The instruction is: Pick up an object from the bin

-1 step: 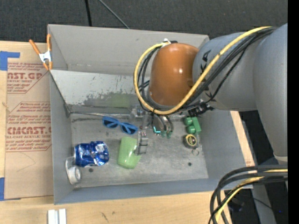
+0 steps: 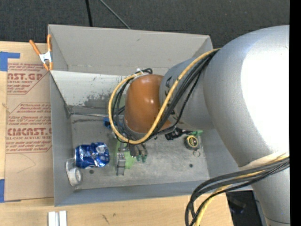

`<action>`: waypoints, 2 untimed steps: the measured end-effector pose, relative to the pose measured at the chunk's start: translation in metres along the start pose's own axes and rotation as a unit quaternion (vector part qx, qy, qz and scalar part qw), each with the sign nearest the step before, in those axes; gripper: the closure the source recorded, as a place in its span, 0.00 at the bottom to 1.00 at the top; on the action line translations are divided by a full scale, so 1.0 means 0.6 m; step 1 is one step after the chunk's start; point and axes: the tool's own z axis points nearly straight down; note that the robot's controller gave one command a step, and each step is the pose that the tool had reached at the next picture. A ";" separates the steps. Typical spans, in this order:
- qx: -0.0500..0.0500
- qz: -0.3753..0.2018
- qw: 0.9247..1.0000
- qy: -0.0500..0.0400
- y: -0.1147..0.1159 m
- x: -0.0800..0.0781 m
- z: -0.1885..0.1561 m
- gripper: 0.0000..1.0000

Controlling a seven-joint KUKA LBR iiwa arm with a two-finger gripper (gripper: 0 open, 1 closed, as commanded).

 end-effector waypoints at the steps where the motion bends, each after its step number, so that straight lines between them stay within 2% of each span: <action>1: 0.002 0.076 0.997 -0.002 0.119 0.011 0.008 0.00; 2: 0.004 0.078 0.997 -0.002 0.113 0.009 0.009 1.00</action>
Offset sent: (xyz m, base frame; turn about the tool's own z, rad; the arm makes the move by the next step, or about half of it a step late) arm -0.0043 0.0664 -0.0039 0.1582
